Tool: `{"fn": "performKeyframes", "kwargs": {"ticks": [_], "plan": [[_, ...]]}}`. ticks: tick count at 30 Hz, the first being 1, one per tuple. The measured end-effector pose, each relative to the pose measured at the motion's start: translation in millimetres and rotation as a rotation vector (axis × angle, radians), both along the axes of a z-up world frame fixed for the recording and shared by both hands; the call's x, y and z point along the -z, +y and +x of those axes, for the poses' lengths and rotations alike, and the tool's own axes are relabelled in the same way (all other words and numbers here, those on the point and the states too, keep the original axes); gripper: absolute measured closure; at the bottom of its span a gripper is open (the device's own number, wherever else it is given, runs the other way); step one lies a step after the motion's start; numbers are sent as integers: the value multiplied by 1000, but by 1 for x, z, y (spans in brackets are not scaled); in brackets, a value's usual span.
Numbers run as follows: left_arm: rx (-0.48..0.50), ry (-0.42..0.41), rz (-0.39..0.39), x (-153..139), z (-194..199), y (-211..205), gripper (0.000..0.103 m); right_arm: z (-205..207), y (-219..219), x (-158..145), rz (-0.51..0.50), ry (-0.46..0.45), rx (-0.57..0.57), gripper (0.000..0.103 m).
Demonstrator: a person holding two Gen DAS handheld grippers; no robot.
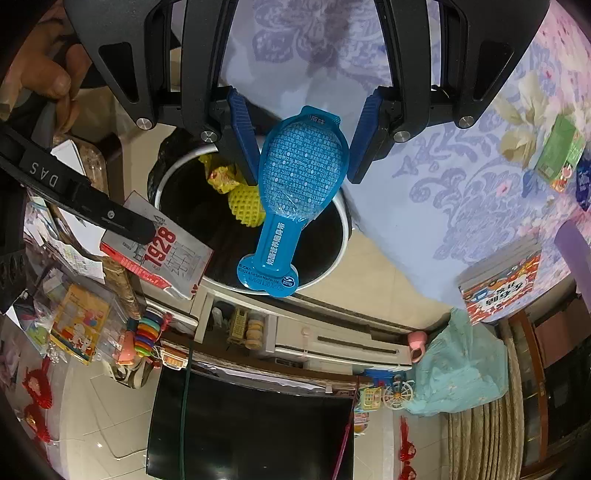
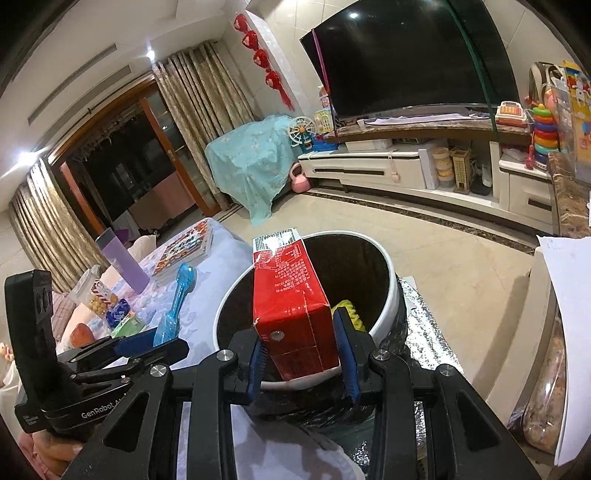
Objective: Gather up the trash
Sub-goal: 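Carry the blue hairbrush and red juice carton over the trash bin, then open both tools to drop the hairbrush and carton into the bin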
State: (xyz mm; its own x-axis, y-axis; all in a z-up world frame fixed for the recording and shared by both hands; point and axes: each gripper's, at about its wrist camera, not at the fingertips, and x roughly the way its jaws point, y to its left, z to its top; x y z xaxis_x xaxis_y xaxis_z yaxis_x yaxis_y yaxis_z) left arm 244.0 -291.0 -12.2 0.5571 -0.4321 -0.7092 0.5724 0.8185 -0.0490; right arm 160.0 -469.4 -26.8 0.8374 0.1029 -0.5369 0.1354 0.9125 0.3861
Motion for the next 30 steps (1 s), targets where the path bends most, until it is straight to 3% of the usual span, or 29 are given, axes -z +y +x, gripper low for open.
{"fn": "performKeyframes", "kwargs": {"ticks": [30], "plan": [[6, 19, 42, 9, 29, -30, 55, 29, -11, 5, -12, 55, -3, 68]]}}
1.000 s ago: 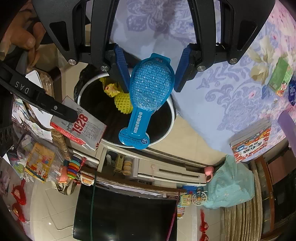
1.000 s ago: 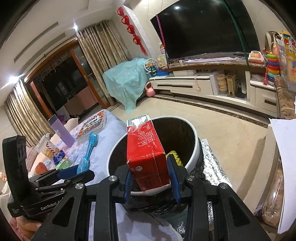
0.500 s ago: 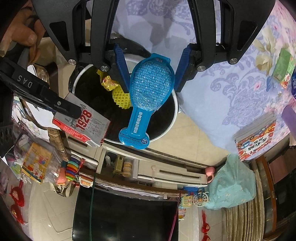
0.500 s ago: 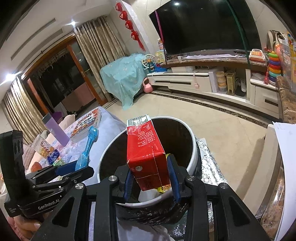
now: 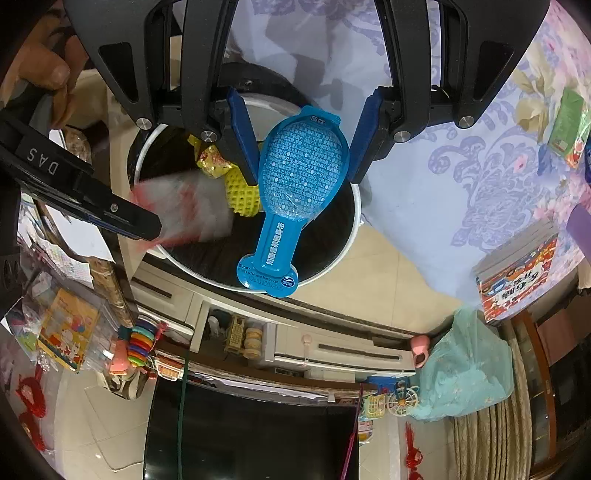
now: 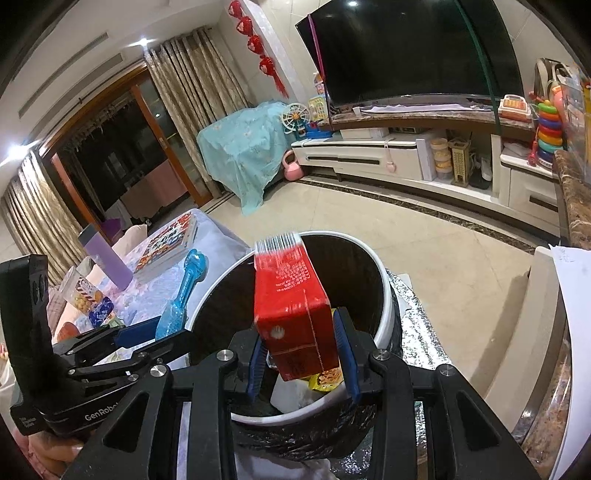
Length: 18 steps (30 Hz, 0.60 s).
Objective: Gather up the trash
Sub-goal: 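Open both tools to drop the hairbrush and carton into the bin, then move both open tools back toward the table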
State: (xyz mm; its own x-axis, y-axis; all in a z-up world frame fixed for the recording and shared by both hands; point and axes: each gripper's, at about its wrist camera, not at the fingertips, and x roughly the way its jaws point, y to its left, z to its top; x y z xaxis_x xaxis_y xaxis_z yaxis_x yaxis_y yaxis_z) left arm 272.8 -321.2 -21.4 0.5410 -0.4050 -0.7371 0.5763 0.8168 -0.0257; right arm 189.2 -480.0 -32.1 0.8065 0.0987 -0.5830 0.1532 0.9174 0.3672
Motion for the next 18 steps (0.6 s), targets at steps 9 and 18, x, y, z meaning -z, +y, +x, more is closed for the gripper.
{"fn": "performKeyframes", "kwargs": {"ticks": [9, 18], "plan": [[1, 29, -22, 0, 4, -1, 54, 4, 0, 1, -2, 1, -5, 67], [-36, 33, -50, -1, -5, 20, 40, -9, -7, -6, 43, -37, 24, 55]]}}
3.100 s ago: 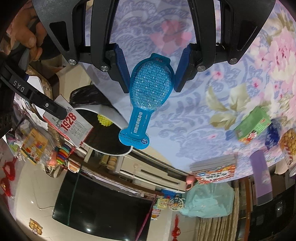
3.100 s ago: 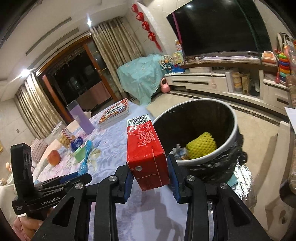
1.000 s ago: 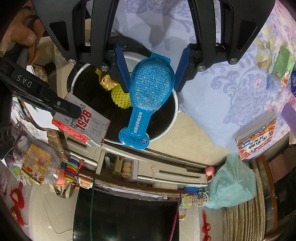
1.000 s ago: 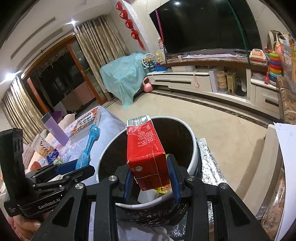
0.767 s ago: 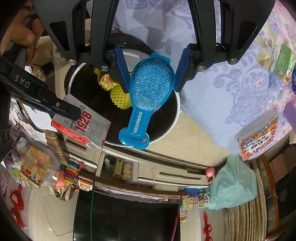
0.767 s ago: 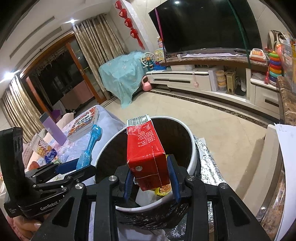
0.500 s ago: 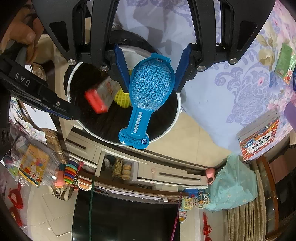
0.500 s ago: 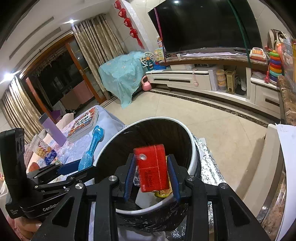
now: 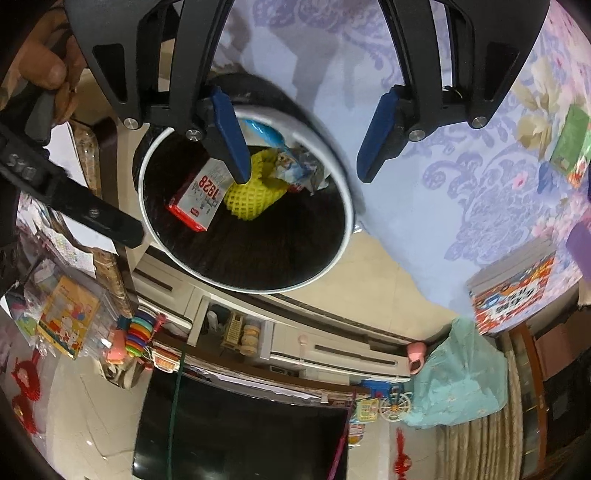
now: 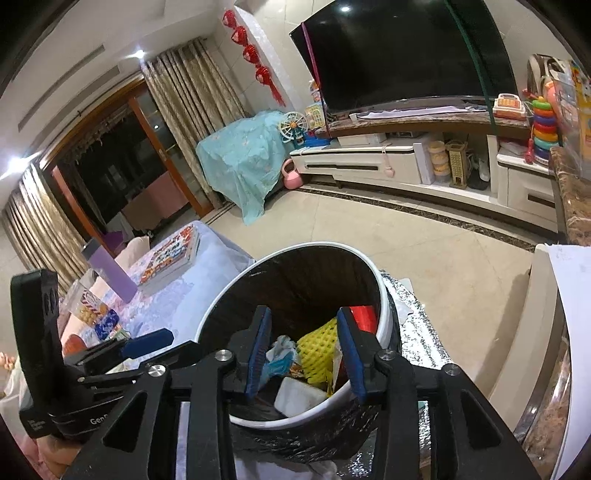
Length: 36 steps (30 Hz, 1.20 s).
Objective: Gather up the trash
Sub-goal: 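Move both open tools back toward the table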
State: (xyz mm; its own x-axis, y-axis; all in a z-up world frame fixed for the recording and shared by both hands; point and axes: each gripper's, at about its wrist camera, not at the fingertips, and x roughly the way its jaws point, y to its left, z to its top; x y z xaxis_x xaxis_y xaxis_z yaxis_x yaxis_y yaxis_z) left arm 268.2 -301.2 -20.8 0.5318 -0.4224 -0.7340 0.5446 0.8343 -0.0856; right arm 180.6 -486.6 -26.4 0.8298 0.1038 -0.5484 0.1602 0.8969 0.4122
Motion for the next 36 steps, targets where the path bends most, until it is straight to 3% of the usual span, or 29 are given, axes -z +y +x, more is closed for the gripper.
{"fn": "performKeyframes", "kwargs": {"ticks": [4, 5, 6, 26, 36], "plan": [[-38, 12, -29, 3, -8, 24, 35, -7, 7, -5, 36, -25, -20, 12], [-51, 18, -36, 4, -11, 32, 35, -9, 10, -6, 42, -31, -26, 3], [-66, 24, -47, 6, -14, 41, 34, -10, 13, -6, 45, -35, -29, 1], [-415, 60, -125, 28, -51, 236, 32, -1, 131, 6, 69, 16, -222, 1], [-546, 52, -126, 35, -58, 310, 31, 14, 202, 18, 51, 77, -342, 0]]}}
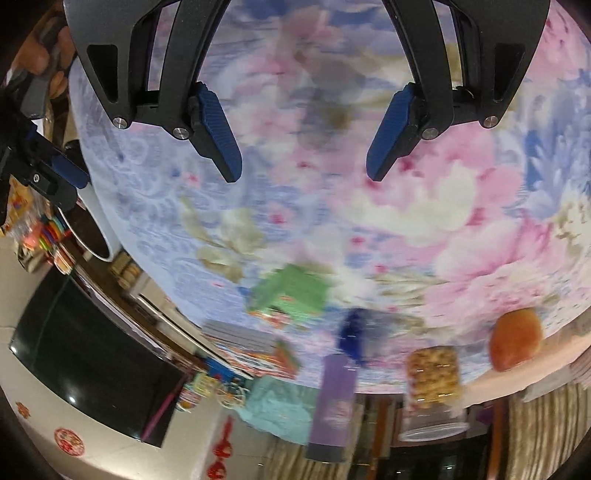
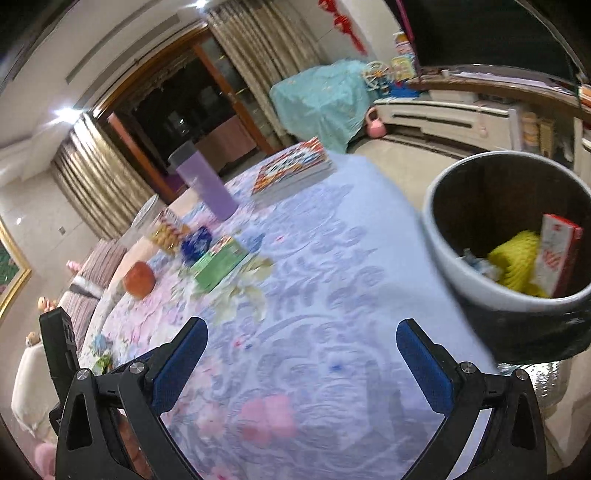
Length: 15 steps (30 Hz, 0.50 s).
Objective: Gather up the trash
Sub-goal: 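Move both open tools back toward the table, then grasp the blue plastic-wrapped bag with the left tool while the right tool grasps the green milk carton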
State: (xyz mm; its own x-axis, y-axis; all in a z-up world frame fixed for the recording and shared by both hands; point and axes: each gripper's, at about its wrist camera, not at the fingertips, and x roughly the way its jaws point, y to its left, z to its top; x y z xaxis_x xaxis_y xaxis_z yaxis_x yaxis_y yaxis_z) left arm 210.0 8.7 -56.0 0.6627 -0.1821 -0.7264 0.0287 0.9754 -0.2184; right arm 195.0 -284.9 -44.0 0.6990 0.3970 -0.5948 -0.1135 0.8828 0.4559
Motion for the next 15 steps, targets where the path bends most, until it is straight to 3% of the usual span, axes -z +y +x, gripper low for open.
{"fn": "performKeyframes", "kwargs": {"ticks": [8, 15], "plan": [[-63, 2, -2, 1, 15, 35, 31, 14, 39, 5, 0, 8, -67, 0], [-67, -5, 7, 0, 51, 43, 31, 25, 54, 10, 5, 19, -82, 0]]}}
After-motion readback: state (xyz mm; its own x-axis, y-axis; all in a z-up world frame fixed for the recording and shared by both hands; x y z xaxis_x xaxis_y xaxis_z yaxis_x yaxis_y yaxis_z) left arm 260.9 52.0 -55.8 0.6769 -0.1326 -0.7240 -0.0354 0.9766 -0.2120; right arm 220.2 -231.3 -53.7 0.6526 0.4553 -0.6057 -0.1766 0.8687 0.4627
